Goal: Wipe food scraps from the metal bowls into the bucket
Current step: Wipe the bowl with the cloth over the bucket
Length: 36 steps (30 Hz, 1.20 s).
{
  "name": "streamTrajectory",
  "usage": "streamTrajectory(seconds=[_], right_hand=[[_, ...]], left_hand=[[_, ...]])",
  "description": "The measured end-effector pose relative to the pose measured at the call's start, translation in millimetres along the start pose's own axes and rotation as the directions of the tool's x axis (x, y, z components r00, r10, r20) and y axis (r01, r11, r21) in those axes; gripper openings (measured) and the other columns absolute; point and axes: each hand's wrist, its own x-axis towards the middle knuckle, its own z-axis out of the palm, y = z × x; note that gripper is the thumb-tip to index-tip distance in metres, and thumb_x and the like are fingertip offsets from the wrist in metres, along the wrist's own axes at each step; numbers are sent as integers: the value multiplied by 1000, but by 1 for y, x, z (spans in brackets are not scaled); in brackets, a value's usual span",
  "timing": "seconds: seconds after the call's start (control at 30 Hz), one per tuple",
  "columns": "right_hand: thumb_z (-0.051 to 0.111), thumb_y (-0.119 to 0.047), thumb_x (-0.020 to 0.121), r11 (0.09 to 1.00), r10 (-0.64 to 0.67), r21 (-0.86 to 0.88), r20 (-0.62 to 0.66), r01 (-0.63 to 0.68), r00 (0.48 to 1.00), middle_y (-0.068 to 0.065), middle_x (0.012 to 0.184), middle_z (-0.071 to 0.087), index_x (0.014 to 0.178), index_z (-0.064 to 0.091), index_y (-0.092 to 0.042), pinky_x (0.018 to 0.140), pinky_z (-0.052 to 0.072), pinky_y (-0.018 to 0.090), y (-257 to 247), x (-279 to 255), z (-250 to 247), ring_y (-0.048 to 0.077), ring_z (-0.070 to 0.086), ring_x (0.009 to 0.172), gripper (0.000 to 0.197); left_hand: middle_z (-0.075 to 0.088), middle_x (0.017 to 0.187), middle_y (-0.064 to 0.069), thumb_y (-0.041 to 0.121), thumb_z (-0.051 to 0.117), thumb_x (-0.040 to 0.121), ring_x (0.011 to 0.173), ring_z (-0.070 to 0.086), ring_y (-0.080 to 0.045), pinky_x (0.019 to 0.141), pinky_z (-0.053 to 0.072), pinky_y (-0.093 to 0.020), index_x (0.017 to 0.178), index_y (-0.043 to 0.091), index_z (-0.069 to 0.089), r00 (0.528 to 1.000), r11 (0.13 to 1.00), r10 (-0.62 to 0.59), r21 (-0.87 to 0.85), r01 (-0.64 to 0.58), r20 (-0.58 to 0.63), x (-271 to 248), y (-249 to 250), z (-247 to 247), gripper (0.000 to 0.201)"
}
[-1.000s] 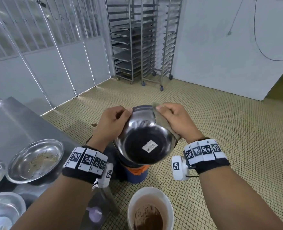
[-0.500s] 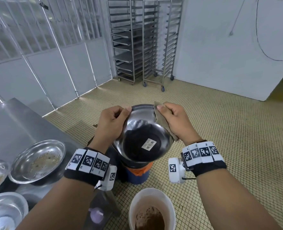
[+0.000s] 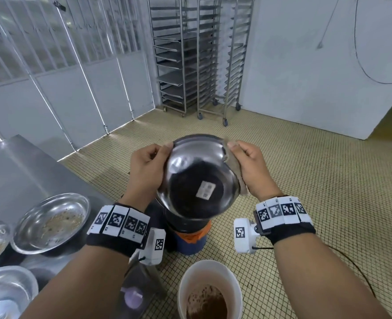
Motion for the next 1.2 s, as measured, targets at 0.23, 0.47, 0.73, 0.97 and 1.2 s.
streamTrajectory(seconds=[0.23, 0.47, 0.73, 0.97, 1.2], right_hand=[[55, -47, 101, 998, 58, 21, -24, -58, 998, 20, 79, 64, 96, 68, 2, 65, 50, 40, 3, -4, -4, 27, 57, 63, 51], [58, -42, 101, 986, -41, -161, 80, 53, 996, 14, 76, 67, 88, 68, -2, 58, 48, 32, -9, 0, 3, 16, 59, 58, 43], [54, -46, 102, 987, -6, -158, 31, 10, 1000, 9, 71, 63, 79, 66, -10, 63, 48, 36, -8, -3, 2, 21, 56, 59, 44], [47, -41, 106, 993, 90, 78, -17, -88, 996, 0, 66, 68, 93, 73, -17, 62, 53, 25, -5, -8, -4, 16, 64, 59, 37], [58, -41, 103, 994, 14, -107, 30, -10, 999, 1, 68, 59, 78, 66, -11, 62, 43, 33, -6, 1, 1, 14, 52, 59, 39]], left_hand=[[58, 54, 3, 28, 58, 106, 44, 49, -1, 46, 39, -17, 77, 8, 69, 994, 977, 86, 191, -98, 70, -4, 1, -5, 36], [67, 63, -17, 36, 67, 100, 44, 58, -15, 41, 43, -23, 79, 12, 73, 987, 977, 78, 187, -104, 140, -2, 17, 0, 32], [59, 56, -25, 38, 64, 102, 34, 55, -23, 34, 40, -26, 83, 4, 69, 990, 996, -4, 88, -8, 138, -12, 14, 4, 39], [52, 48, -18, 35, 66, 100, 32, 51, -25, 30, 36, -27, 75, 2, 64, 996, 981, -84, -176, 78, -26, -1, 9, -1, 41], [63, 61, -16, 37, 66, 100, 47, 56, -16, 42, 44, -23, 76, 10, 71, 999, 997, -40, 68, 38, 31, -8, 1, 4, 36]])
